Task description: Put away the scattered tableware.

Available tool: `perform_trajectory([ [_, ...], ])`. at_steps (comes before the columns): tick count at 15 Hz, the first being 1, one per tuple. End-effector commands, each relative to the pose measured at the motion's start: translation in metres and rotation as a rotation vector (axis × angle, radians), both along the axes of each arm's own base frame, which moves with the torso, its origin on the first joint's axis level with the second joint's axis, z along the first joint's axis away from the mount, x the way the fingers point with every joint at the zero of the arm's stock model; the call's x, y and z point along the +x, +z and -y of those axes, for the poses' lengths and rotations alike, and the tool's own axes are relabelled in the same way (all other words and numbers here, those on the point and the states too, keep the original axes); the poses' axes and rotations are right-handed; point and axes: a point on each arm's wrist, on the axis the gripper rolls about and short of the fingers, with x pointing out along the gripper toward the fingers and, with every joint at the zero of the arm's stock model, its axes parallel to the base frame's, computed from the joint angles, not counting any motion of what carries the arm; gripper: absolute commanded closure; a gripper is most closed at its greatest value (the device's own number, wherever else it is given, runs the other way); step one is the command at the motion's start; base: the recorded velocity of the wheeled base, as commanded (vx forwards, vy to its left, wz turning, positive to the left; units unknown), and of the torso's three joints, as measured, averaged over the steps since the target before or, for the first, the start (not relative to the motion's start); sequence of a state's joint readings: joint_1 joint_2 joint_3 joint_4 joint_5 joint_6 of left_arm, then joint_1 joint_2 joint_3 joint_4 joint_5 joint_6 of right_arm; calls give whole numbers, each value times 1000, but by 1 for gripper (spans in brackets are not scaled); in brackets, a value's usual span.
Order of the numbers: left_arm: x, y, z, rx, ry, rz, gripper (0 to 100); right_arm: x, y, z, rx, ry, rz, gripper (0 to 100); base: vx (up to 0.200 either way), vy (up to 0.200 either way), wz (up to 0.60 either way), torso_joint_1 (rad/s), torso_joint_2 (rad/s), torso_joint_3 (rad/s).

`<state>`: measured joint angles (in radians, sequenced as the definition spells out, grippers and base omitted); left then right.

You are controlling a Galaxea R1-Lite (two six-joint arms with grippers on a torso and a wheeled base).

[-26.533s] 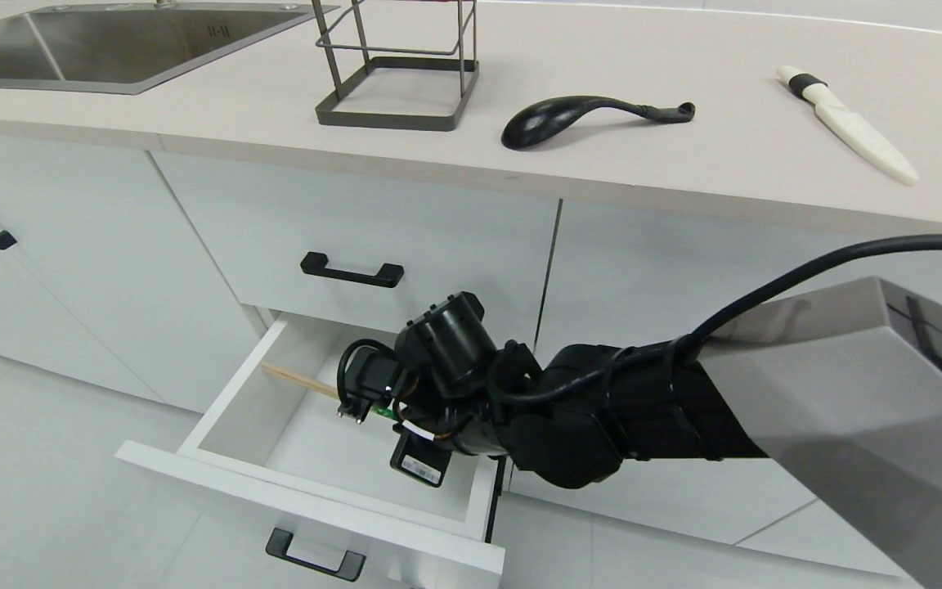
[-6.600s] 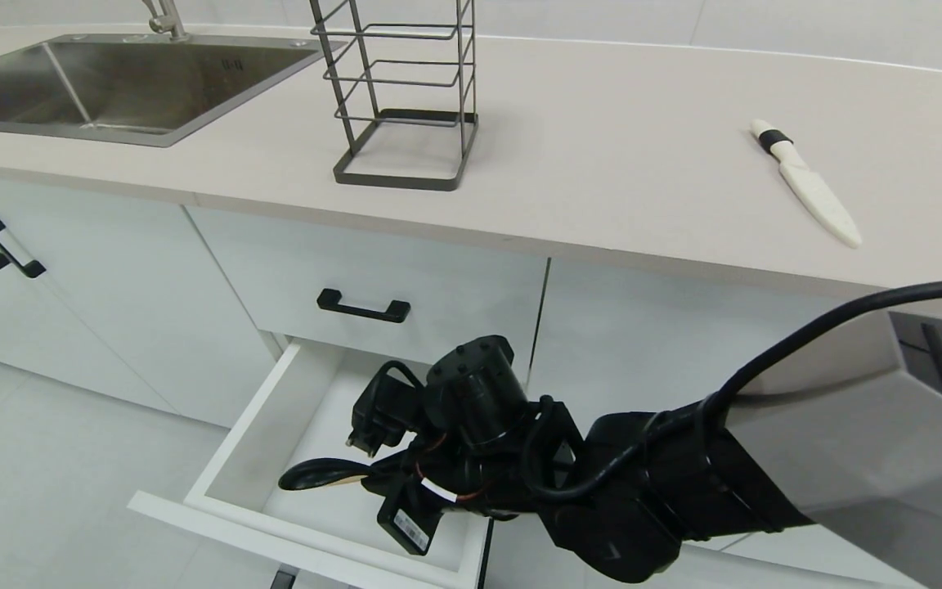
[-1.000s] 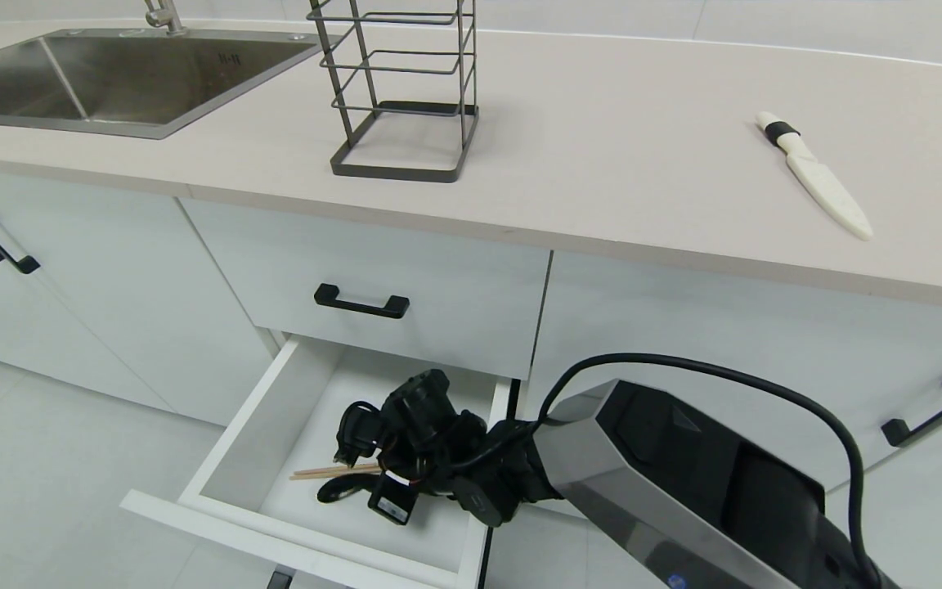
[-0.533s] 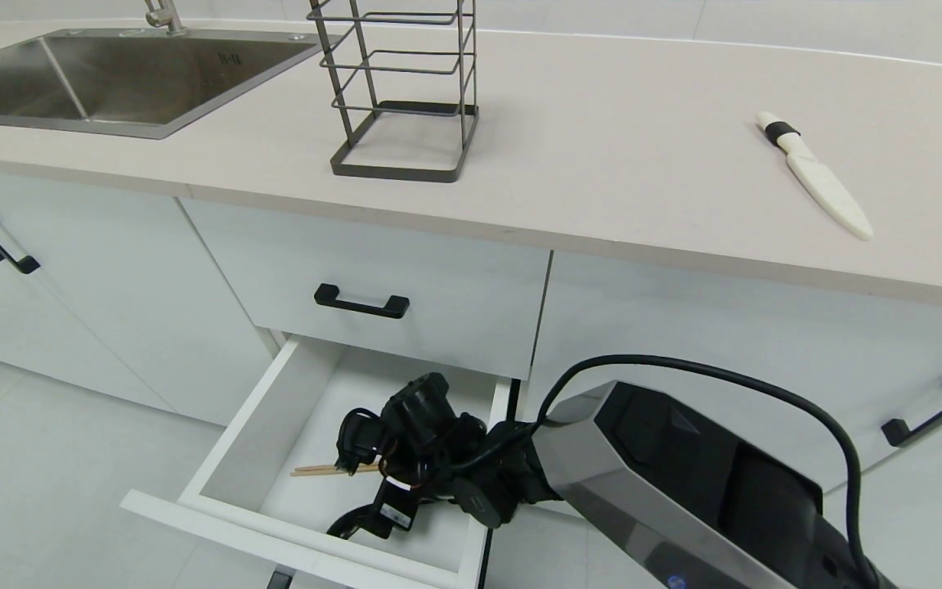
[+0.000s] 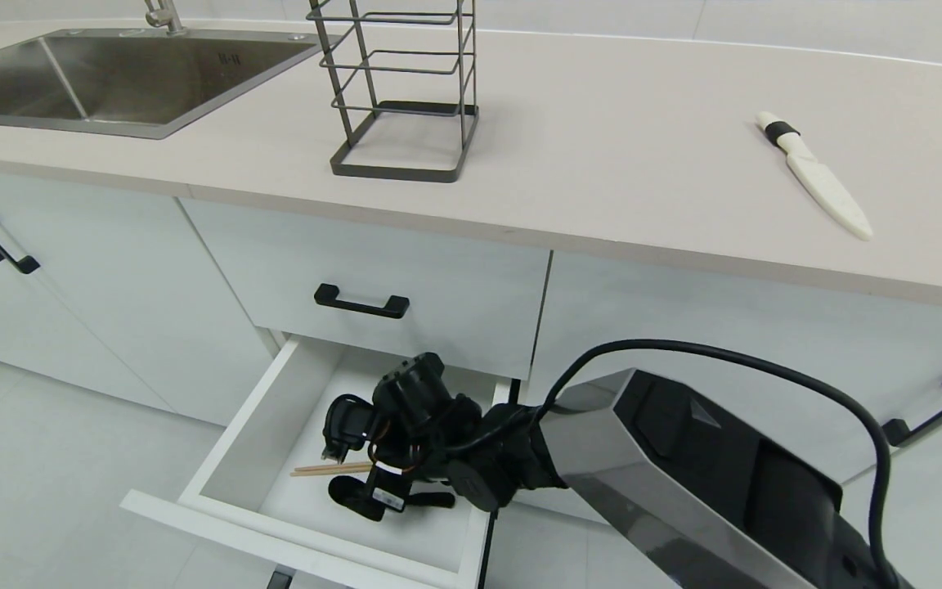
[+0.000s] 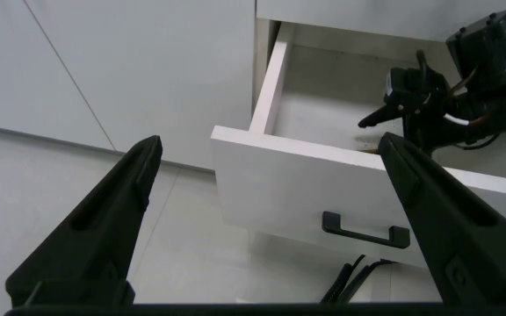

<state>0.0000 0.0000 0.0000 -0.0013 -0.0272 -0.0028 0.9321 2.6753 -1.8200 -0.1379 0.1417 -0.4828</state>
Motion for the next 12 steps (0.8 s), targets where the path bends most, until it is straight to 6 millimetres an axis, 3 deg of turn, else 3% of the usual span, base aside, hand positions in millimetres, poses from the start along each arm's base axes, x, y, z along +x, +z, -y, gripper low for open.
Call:
perform_trajectory([
  [1,0,0,0,0,0,-1,0,-1,28,-4,42,8,30,0,0,0,0,0,0,0],
  [5,0,0,0,0,0,-1,0,-11,56,-6,79,22,57,0,0,0,0,0,0,0],
  [7,0,0,0,0,0,-1,0,-19,79,-2,99,27,70,0,0,0,0,0,0,0],
  [9,0,0,0,0,0,-1,0,-25,88,4,99,29,71,0,0,0,0,0,0,0],
  [12,0,0,0,0,0,-1,0,-47,120,12,126,56,84,0,0,0,0,0,0,0],
])
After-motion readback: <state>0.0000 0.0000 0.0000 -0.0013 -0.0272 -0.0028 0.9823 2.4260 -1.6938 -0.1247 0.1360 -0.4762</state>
